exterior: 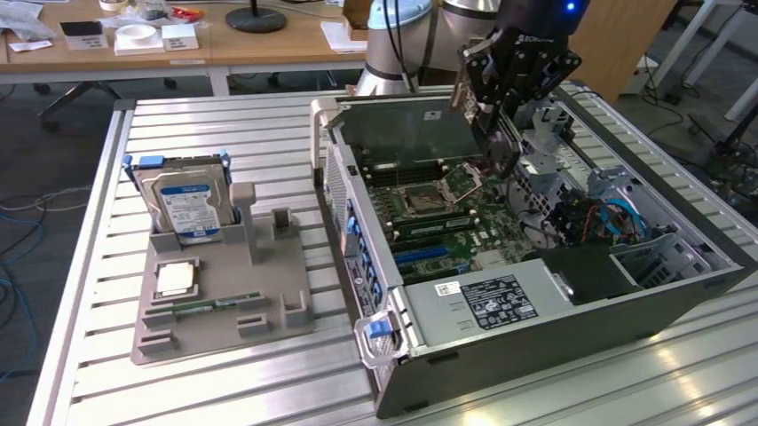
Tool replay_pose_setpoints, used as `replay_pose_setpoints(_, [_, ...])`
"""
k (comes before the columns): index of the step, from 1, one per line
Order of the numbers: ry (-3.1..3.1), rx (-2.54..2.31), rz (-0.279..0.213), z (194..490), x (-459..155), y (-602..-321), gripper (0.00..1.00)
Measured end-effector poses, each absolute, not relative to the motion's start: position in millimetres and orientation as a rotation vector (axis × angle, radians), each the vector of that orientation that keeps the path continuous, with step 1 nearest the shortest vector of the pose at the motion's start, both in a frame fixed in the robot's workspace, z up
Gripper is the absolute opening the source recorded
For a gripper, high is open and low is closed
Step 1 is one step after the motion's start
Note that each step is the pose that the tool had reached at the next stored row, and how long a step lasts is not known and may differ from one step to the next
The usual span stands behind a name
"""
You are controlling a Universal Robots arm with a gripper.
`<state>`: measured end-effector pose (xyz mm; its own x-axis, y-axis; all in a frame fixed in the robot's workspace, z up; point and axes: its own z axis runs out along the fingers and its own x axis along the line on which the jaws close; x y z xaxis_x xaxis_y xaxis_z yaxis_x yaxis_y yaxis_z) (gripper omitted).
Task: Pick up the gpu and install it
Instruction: 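Pick up the gpu and move the gpu toward the slot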
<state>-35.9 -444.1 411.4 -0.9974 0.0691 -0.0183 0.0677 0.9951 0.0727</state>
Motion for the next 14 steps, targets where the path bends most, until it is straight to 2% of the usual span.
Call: replay_pose_setpoints(14, [3.117,0.103,0.113,411,-23,-444,0.27])
